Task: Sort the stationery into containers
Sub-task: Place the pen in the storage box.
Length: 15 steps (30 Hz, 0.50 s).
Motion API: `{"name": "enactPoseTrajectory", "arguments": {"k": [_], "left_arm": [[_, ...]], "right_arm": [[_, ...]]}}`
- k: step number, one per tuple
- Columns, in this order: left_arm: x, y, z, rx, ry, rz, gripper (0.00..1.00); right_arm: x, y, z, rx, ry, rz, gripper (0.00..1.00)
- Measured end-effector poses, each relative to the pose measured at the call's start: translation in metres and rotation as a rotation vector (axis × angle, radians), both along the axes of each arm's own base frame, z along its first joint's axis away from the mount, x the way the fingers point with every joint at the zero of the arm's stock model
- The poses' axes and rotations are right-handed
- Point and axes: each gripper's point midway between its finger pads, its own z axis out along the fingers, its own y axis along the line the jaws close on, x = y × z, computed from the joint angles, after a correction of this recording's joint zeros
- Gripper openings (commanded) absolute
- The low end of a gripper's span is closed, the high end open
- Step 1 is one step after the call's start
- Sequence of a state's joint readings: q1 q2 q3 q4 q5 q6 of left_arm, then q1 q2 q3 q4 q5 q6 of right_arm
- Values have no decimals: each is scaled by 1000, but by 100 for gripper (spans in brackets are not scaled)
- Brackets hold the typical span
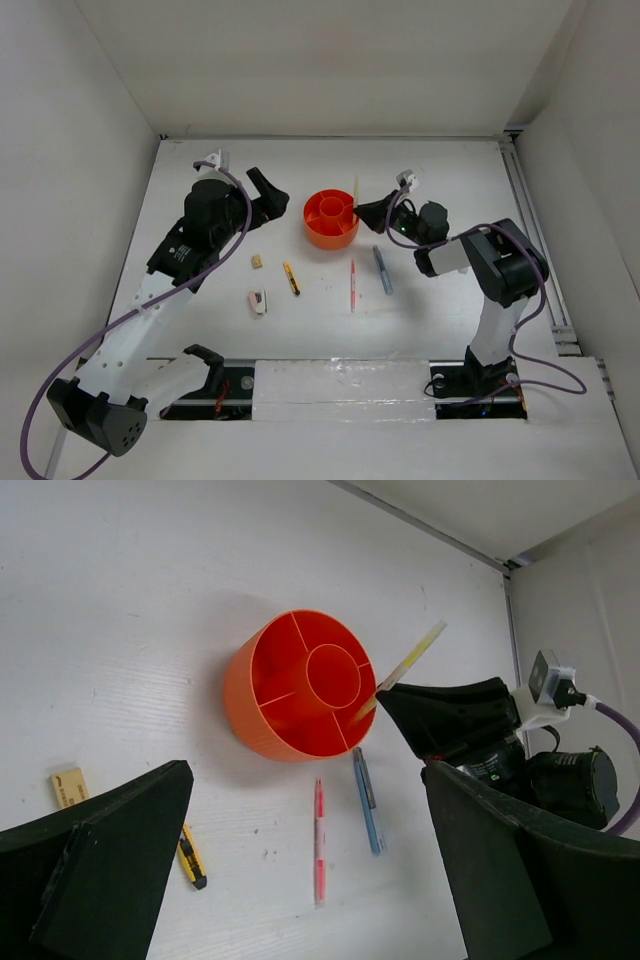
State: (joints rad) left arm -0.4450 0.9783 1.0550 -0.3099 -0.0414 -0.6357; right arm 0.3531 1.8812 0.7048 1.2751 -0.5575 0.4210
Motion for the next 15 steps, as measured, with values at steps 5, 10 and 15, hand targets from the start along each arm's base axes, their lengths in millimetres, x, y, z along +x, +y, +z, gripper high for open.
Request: {"name": "enactPoseTrajectory", "arguments": {"k": [5, 10, 15], "left_arm": [[0, -1, -1, 0, 2, -4, 100], [1, -1, -3, 2, 8, -5, 100], [2, -2, -5, 5, 14, -4, 100]], "right_arm": [[-1, 1, -4, 5, 19, 0, 56], [-6, -1, -7, 6, 28, -2, 98], [-17, -10, -2, 9, 34, -30, 100]]}}
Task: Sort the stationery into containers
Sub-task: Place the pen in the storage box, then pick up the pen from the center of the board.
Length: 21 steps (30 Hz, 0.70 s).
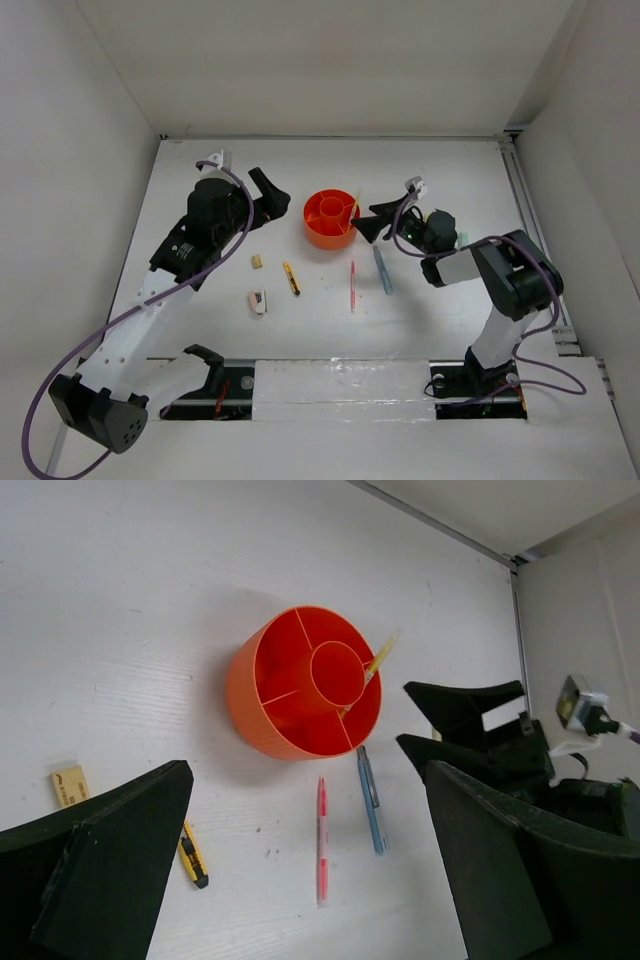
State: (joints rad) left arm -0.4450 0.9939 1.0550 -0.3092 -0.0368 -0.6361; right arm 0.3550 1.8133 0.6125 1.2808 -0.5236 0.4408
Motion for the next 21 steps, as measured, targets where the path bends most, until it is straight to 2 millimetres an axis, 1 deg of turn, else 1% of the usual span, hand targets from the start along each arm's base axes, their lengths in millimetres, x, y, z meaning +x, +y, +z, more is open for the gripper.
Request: {"name": "enactPoseTrajectory", "arguments": {"k": [2, 4, 6, 9, 10, 11, 12, 13, 14, 15, 16, 17, 19, 21], "left_arm": [[1, 1, -1, 3, 1, 7, 100], [2, 2, -3, 9, 6, 16, 100], [4, 3, -5, 14, 13, 24, 100], [6, 4, -9, 15, 26, 37, 100], [6, 4, -10, 16, 31, 42, 100], [7, 5, -12, 15, 36, 49, 100], [8, 6, -12, 11, 38, 54, 100], [9, 7, -13, 7, 44, 61, 100], [11, 8, -14, 5, 50, 67, 100], [12, 9, -16, 3, 57, 71, 100], [14, 9, -19, 1, 67, 77, 100], [15, 9, -22, 2, 77, 81, 100], [17, 9, -28, 8, 98, 86, 100], [17, 10, -36, 20, 125, 90, 100]], "right_arm": [[-5, -7, 16, 10, -27, -32, 100], [-7, -17, 49, 23, -90, -88, 100], [-6, -33, 89, 15, -140, -196, 100], [5, -57, 143, -40, -129, -411, 100], [9, -67, 159, -57, -117, -476, 100], [11, -76, 170, -77, -95, -527, 100], [14, -88, 175, -100, -67, -572, 100], [16, -103, 176, -128, -35, -613, 100], [17, -117, 169, -161, 0, -648, 100], [14, -129, 157, -197, 45, -674, 100], [8, -144, 135, -252, 116, -699, 100], [5, -146, 129, -267, 137, -701, 100], [-11, -151, 100, -335, 221, -688, 100], [-27, -153, 79, -392, 285, -668, 100]]}}
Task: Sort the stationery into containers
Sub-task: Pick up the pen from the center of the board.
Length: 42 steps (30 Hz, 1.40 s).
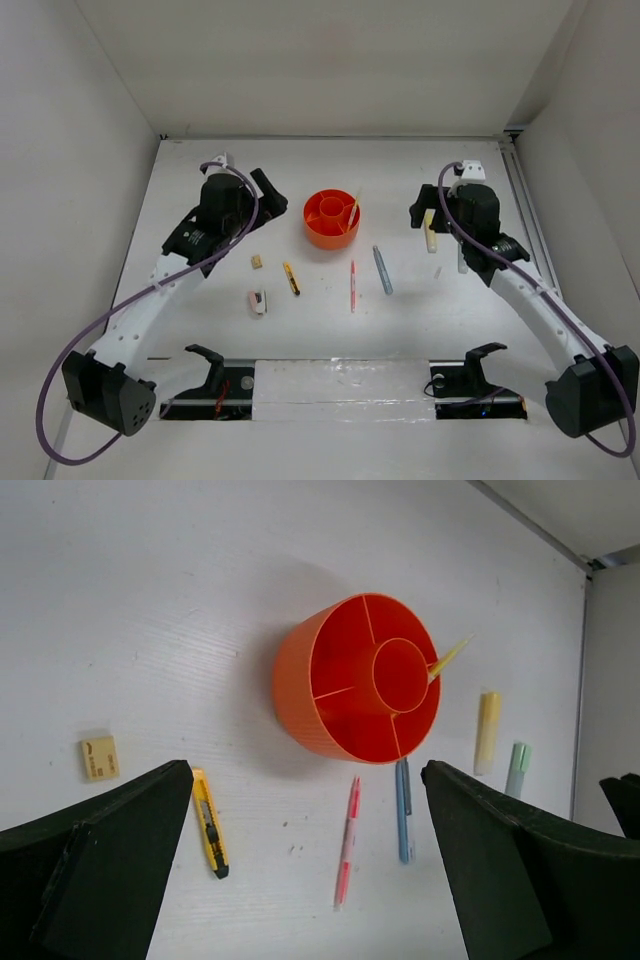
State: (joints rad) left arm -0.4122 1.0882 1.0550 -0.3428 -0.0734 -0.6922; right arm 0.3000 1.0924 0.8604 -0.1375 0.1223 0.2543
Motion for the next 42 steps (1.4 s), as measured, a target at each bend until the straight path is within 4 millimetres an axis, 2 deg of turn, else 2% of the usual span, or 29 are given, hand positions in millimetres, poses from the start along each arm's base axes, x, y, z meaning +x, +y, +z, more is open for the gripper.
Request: {"name": "enactPoseTrajectory", "arguments": {"k": [3, 5, 7, 10, 12, 14, 18, 21, 24, 31, 34, 42], "left_arm": [[-2, 1, -11, 28, 34, 12, 100], [-6, -8, -19, 64, 59, 8, 100], [-14, -32, -27, 107, 89, -33, 100], [-33, -85, -44, 172, 126, -128, 100], [-48, -114, -64, 224, 163, -176, 100], [-59, -130, -90, 284, 209, -201, 100], [-74, -140, -137, 397, 301, -220, 99], [-80, -151, -158, 454, 338, -229, 95], [-83, -164, -170, 474, 354, -245, 92], [-87, -169, -191, 507, 393, -255, 83], [-88, -172, -199, 510, 409, -267, 82], [-94, -178, -224, 526, 458, -309, 68]], "right_arm": [[-20, -3, -12, -27, 63, 9, 100], [-31, -9, -11, -39, 78, -11, 100], [-39, -20, -8, -46, 77, -59, 100], [-54, -34, -9, -40, 77, -122, 100], [-63, -39, -15, -24, 94, -152, 100], [-70, -43, -24, -14, 124, -180, 99], [-81, -56, -40, -14, 179, -267, 96], [-86, -64, -42, -19, 188, -309, 96], [-88, -67, -45, -20, 185, -326, 94], [-97, -69, -81, -36, 249, -337, 85], [-96, -70, -88, -33, 262, -344, 84], [-87, -71, -105, -8, 306, -357, 80]]}}
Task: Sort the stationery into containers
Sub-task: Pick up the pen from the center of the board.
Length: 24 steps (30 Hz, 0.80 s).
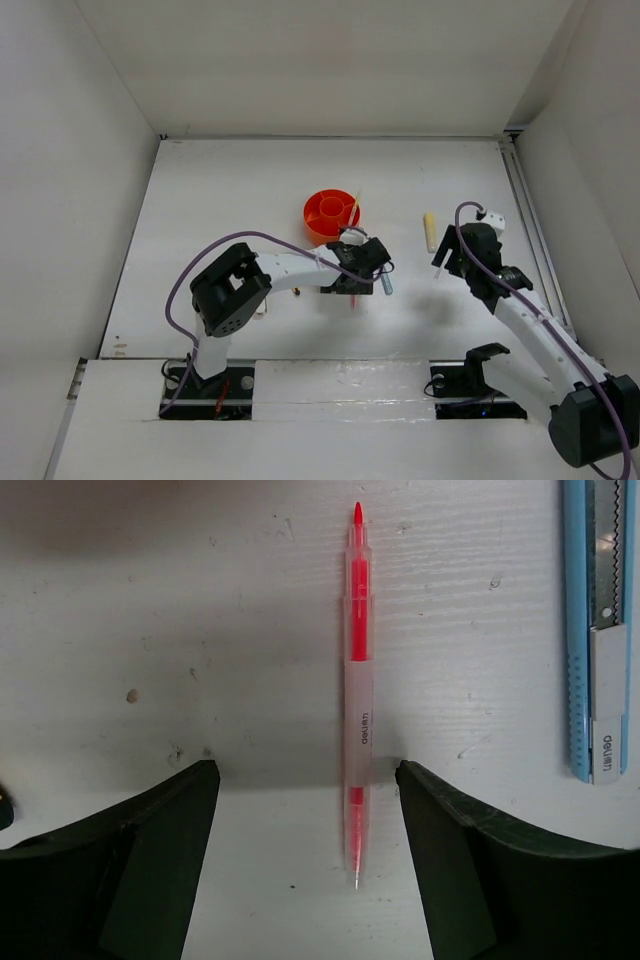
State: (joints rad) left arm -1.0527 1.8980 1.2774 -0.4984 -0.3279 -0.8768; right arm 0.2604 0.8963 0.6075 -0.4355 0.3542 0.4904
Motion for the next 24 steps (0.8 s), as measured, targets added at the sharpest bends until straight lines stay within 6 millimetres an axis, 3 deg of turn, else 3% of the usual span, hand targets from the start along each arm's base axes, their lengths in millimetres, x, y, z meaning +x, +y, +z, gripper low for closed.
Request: {"name": "enactPoseTrajectory", "arguments": {"k": [6, 7, 9, 14, 18, 21, 24], "left_arm": [[-1, -2, -2, -2, 8, -14, 55], [-1, -2, -3, -1, 9, -16, 47], [-1, -2, -3, 1, 8, -20, 41], [0, -3, -4, 3, 9, -25, 36], [2, -7, -5, -5, 4, -28, 22], [5, -14, -5, -26, -5, -29, 0], [8, -18, -4, -49, -6, -32, 0]], "right_arm": [[0, 5, -13, 18, 34, 22, 78], [0, 6, -13, 20, 33, 25, 78], [1, 7, -13, 27, 29, 31, 77], [2, 10, -9, 41, 7, 41, 75], [1, 12, -10, 54, -2, 53, 73], [-2, 15, -15, 65, 10, 65, 71], [-2, 17, -16, 79, 11, 75, 74]]}}
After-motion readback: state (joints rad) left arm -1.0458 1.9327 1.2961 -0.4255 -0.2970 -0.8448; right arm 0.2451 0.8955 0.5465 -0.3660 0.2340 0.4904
